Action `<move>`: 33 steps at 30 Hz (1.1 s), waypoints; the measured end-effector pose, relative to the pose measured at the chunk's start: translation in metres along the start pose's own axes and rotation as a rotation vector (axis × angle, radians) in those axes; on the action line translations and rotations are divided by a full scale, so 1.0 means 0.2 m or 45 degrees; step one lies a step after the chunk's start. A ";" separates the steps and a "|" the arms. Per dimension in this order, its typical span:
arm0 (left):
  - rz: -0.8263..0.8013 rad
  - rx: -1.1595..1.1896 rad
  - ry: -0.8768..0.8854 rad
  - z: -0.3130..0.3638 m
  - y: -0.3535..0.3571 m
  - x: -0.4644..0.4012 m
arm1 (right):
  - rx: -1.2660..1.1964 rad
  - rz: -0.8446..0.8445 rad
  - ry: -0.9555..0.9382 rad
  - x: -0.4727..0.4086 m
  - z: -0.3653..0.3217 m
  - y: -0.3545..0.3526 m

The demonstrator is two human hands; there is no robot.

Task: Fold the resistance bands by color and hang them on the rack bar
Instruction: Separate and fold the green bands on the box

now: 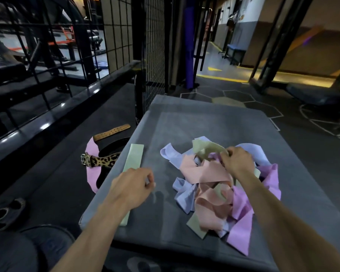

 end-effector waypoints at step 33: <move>-0.524 1.550 0.205 0.27 -0.15 0.18 | -0.846 -0.712 -0.511 0.47 -0.67 -0.57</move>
Point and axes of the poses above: each hand's wrist, its own x-axis away from the middle knuckle, its own y-axis out of the palm, z = x × y, the point moved 4 cm from there along -x, towards the middle knuckle, and after that the axes turned 8 degrees about x, right-handed, at the moved point
